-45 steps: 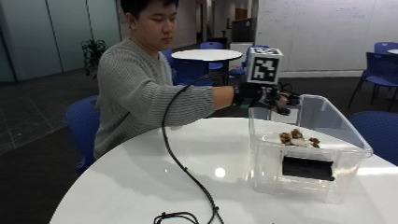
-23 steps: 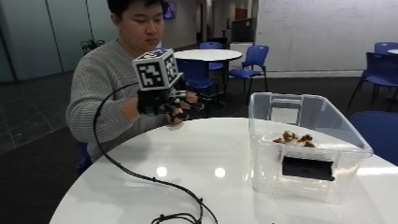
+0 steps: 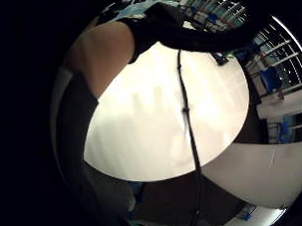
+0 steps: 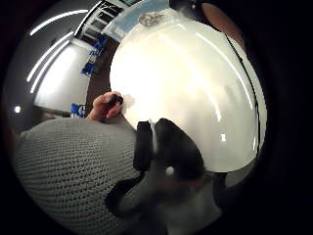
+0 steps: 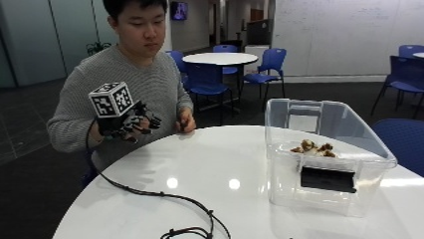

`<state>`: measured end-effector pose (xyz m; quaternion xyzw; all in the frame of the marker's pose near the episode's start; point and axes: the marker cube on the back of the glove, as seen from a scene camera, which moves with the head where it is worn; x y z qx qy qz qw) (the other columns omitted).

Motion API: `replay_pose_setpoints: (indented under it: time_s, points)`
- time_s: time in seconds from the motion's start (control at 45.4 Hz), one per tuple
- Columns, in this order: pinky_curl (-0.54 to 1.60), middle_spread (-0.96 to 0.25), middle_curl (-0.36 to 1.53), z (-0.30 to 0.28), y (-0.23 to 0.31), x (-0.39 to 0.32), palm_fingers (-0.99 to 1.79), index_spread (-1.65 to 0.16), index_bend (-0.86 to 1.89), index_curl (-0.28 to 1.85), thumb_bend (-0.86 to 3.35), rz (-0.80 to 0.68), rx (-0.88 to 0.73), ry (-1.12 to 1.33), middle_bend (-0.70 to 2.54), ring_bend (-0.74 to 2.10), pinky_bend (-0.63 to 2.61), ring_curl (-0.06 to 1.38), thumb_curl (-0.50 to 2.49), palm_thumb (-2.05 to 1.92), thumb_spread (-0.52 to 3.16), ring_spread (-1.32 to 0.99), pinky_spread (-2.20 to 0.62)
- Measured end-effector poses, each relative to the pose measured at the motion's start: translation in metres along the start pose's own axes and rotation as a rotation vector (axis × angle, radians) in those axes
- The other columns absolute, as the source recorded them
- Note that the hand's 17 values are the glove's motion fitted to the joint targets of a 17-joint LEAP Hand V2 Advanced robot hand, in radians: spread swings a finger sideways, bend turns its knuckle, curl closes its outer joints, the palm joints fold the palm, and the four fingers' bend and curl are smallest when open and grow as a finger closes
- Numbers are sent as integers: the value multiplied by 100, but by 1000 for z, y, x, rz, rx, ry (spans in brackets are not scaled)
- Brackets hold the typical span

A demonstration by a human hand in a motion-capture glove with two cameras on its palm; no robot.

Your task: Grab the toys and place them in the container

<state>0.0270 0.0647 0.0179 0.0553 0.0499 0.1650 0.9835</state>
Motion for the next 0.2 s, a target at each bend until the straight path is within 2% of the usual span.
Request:
replay_pose_setpoints:
  time_s: [0.198]
  points:
    - [30,-17,31,2,-8,-4,-2,-41,20,45,-2,-23,15,-12,17,19,71,26,24,-3,136,-8,7]
